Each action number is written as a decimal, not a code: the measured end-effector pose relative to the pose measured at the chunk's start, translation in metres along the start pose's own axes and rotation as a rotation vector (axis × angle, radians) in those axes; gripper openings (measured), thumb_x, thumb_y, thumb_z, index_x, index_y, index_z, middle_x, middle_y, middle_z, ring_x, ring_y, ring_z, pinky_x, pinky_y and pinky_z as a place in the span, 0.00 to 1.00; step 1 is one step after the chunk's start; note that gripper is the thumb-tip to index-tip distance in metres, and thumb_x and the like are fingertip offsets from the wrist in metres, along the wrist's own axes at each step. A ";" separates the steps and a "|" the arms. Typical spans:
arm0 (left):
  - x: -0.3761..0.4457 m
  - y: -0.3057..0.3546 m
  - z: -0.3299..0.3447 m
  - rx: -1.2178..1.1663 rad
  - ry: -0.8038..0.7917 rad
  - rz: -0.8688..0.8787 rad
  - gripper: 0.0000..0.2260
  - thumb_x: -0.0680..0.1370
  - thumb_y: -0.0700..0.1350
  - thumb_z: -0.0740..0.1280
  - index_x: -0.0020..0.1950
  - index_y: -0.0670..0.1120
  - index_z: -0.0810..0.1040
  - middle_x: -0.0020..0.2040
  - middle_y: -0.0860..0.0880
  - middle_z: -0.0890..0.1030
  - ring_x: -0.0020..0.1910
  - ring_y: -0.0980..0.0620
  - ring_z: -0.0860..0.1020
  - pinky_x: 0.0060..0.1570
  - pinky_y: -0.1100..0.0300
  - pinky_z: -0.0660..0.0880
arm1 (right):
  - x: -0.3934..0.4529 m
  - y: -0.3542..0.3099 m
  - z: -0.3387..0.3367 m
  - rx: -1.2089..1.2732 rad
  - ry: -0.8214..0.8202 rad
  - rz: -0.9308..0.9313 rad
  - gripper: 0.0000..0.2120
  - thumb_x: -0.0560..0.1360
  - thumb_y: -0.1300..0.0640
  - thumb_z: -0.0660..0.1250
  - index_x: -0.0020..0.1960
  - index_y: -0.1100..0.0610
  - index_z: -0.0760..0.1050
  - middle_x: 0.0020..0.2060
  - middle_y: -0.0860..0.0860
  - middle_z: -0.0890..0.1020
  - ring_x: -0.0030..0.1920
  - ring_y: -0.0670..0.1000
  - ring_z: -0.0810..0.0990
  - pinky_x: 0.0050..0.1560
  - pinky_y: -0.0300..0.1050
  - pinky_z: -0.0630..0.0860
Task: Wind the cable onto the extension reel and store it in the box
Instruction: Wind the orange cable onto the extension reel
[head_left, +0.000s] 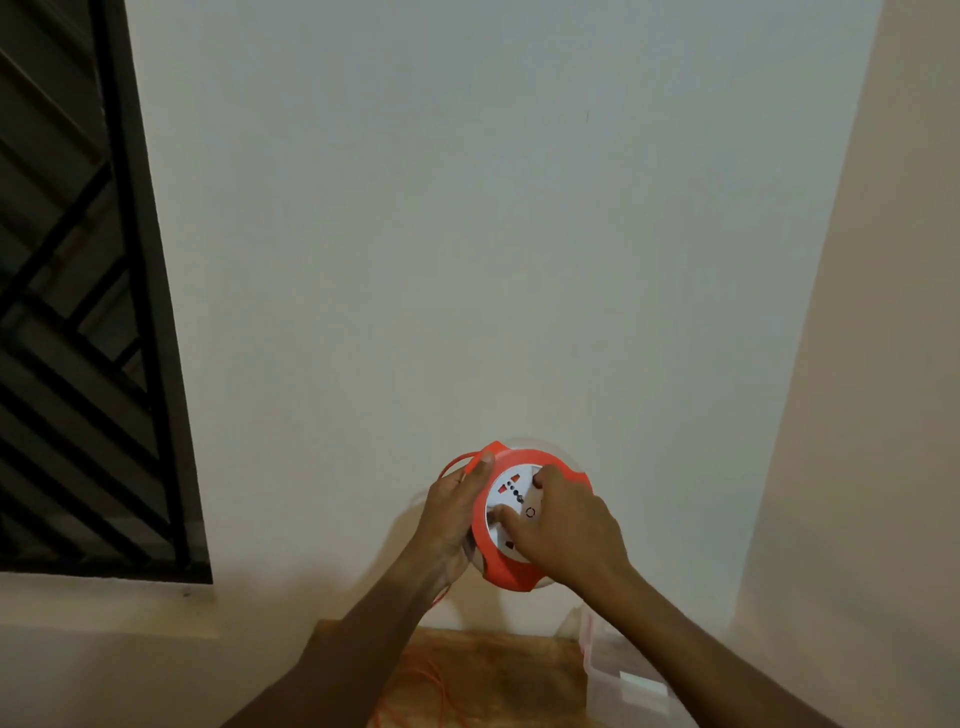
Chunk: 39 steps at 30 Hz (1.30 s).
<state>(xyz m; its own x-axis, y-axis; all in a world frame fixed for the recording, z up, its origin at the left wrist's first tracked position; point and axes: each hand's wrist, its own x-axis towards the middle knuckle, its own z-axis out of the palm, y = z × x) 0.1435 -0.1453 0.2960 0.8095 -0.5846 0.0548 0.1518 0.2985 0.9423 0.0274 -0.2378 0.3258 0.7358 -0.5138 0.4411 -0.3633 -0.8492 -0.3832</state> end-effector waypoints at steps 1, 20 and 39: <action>0.001 0.000 0.000 0.001 -0.005 0.001 0.32 0.65 0.65 0.74 0.62 0.48 0.83 0.53 0.44 0.88 0.51 0.40 0.87 0.48 0.41 0.85 | -0.001 -0.001 0.001 -0.008 0.003 -0.009 0.35 0.70 0.29 0.60 0.69 0.49 0.67 0.61 0.47 0.79 0.55 0.50 0.80 0.50 0.43 0.76; 0.004 0.010 -0.006 0.057 -0.092 -0.022 0.29 0.65 0.64 0.74 0.60 0.48 0.83 0.51 0.44 0.89 0.47 0.42 0.88 0.38 0.49 0.84 | -0.001 0.002 -0.028 -0.776 -0.172 -0.713 0.35 0.75 0.51 0.70 0.75 0.48 0.54 0.69 0.63 0.68 0.65 0.66 0.70 0.60 0.64 0.73; 0.013 0.009 -0.014 -0.040 -0.060 -0.015 0.25 0.68 0.62 0.76 0.57 0.47 0.87 0.55 0.40 0.87 0.51 0.39 0.87 0.44 0.47 0.84 | -0.007 0.013 -0.016 -0.390 -0.006 -0.547 0.29 0.71 0.47 0.71 0.69 0.48 0.66 0.60 0.53 0.78 0.51 0.55 0.81 0.41 0.47 0.80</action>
<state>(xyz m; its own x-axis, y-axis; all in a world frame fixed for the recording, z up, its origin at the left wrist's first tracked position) 0.1630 -0.1400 0.3002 0.7719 -0.6328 0.0614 0.1873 0.3186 0.9292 0.0084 -0.2473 0.3305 0.8753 0.0025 0.4836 -0.1166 -0.9694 0.2159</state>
